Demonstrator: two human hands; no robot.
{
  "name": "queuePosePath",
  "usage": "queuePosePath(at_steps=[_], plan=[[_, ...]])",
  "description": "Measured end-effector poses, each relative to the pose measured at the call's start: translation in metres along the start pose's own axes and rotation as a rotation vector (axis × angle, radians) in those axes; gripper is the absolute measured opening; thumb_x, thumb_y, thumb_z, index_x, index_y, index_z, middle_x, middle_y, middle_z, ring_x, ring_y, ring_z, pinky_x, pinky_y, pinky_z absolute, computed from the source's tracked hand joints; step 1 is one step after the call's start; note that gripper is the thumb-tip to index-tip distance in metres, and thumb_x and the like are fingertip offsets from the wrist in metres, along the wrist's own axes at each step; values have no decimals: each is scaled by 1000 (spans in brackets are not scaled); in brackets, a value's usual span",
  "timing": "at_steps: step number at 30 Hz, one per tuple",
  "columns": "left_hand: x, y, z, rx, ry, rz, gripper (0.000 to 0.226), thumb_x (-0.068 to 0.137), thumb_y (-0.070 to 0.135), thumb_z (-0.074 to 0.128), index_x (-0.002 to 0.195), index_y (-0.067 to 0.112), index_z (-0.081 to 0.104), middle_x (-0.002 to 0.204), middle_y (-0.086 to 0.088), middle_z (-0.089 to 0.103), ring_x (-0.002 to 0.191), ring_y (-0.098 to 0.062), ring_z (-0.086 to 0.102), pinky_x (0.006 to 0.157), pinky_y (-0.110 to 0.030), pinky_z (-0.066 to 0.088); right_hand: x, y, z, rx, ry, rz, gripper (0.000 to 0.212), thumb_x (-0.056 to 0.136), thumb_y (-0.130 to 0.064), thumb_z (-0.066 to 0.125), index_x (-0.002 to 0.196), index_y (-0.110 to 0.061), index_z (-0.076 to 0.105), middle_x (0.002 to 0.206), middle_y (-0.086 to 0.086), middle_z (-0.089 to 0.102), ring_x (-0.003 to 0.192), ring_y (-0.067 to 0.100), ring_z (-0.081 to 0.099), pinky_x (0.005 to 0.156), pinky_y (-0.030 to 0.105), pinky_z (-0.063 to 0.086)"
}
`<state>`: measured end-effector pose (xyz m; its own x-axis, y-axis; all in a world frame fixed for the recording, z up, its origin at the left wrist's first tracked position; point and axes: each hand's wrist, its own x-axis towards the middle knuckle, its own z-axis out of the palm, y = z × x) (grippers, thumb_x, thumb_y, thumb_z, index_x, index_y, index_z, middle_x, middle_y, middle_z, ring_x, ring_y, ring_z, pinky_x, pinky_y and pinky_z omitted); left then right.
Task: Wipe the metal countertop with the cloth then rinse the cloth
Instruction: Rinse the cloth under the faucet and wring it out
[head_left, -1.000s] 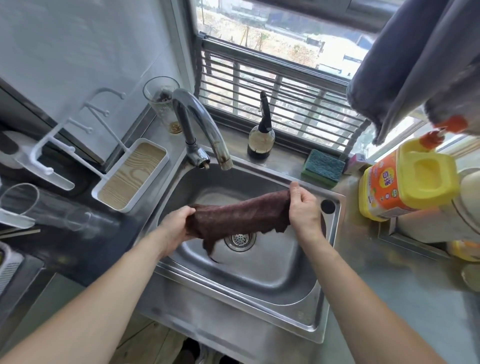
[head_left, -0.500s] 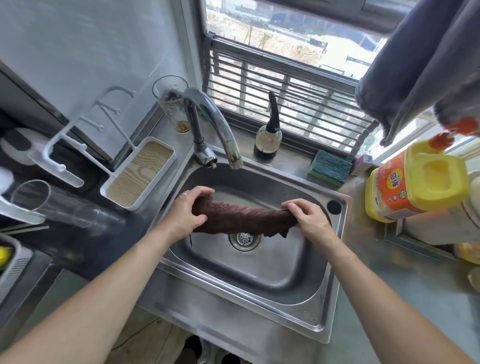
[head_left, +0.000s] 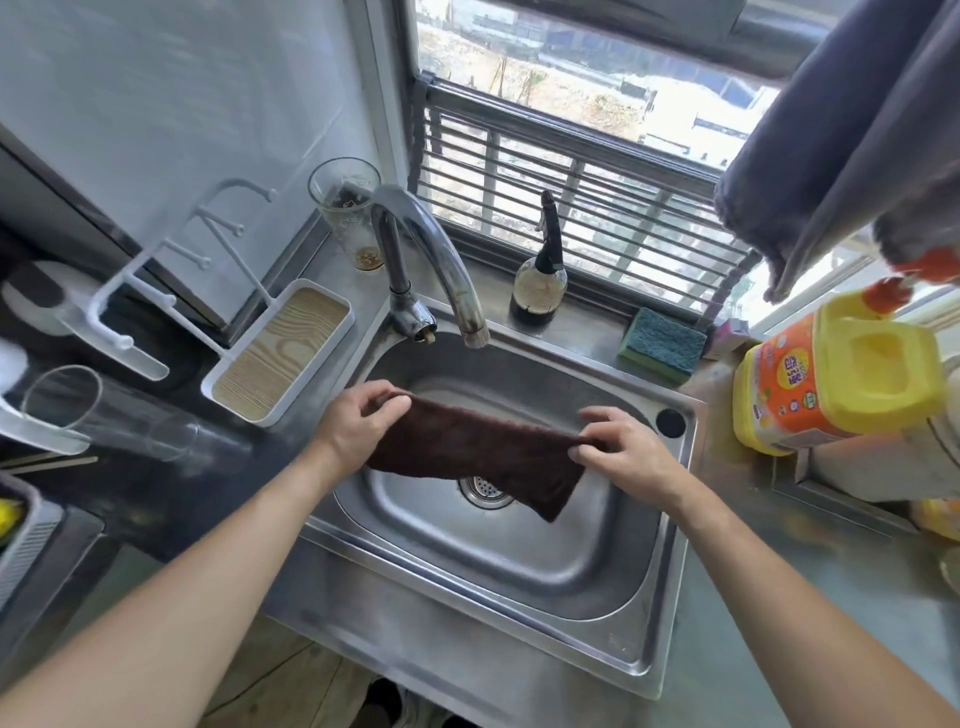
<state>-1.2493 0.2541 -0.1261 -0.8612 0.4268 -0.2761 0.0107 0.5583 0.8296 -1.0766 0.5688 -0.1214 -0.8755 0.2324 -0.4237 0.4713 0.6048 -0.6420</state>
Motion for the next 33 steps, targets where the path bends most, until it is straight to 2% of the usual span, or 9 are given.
queuePosePath(at_steps=[4, 10, 14, 16, 21, 24, 27, 30, 33], plan=[[2, -4, 7, -9, 107, -62, 44, 82, 56, 57, 78, 13, 64, 71, -5, 61, 74, -27, 59, 73, -44, 49, 2, -3, 13, 591, 210, 166, 9, 89, -11, 77, 90, -11, 69, 73, -5, 71, 68, 8, 65, 64, 22, 53], [-3, 15, 49, -76, 0, -160, 25, 101, 34, 59, 101, 14, 74, 95, -5, 75, 94, -26, 70, 85, -43, 57, 11, -46, 58, 586, 508, 389, 12, 86, -30, 73, 88, -19, 69, 85, 4, 75, 87, 30, 72, 86, 52, 58], [-9, 44, 80, -568, -128, -409, 33, 105, 35, 51, 103, 9, 72, 91, -11, 71, 86, -26, 67, 81, -45, 57, -1, -99, 99, 571, 191, -40, 26, 75, -17, 57, 93, -28, 72, 96, -19, 73, 96, 15, 70, 93, 40, 58], [-7, 45, 83, -593, -100, -395, 32, 100, 30, 62, 105, 1, 72, 92, -13, 71, 84, -25, 66, 80, -45, 56, -3, -104, 107, 460, 57, -161, 39, 68, -15, 48, 87, -39, 73, 101, -33, 68, 100, 3, 66, 94, 27, 54], [-5, 31, 75, -470, -17, -313, 18, 93, 9, 69, 109, 1, 73, 97, -15, 74, 89, -26, 67, 82, -39, 55, 6, -75, 97, 713, 201, 158, 36, 78, -2, 45, 78, -20, 76, 86, 4, 78, 83, 25, 76, 86, 48, 61], [-3, 28, 68, -771, -221, -373, 27, 91, 17, 68, 115, 5, 73, 104, -15, 75, 93, -27, 70, 73, -30, 58, 9, -57, 87, 629, 359, 226, 11, 94, -19, 65, 103, -20, 72, 106, 0, 75, 101, 14, 70, 94, 34, 56], [-3, 30, 66, -901, -397, -356, 41, 88, 22, 65, 126, 6, 69, 122, -19, 71, 107, -27, 69, 89, -37, 57, 12, -48, 80, 1021, 27, 296, 41, 97, -51, 61, 125, -22, 69, 126, 6, 72, 117, 19, 68, 103, 36, 52], [1, 32, 72, -960, -208, -397, 31, 90, 18, 65, 119, 8, 72, 114, -17, 73, 103, -29, 68, 87, -39, 54, 4, -43, 79, 1178, -259, 337, 50, 95, -55, 61, 125, -16, 71, 119, 15, 75, 107, 30, 73, 92, 45, 58], [5, 29, 76, -954, 35, -500, 20, 94, 13, 63, 111, 10, 72, 106, -15, 73, 94, -30, 68, 82, -41, 55, 1, -39, 82, 1094, -126, 366, 48, 87, -46, 73, 115, -7, 73, 93, 13, 76, 75, 22, 75, 65, 29, 59]])
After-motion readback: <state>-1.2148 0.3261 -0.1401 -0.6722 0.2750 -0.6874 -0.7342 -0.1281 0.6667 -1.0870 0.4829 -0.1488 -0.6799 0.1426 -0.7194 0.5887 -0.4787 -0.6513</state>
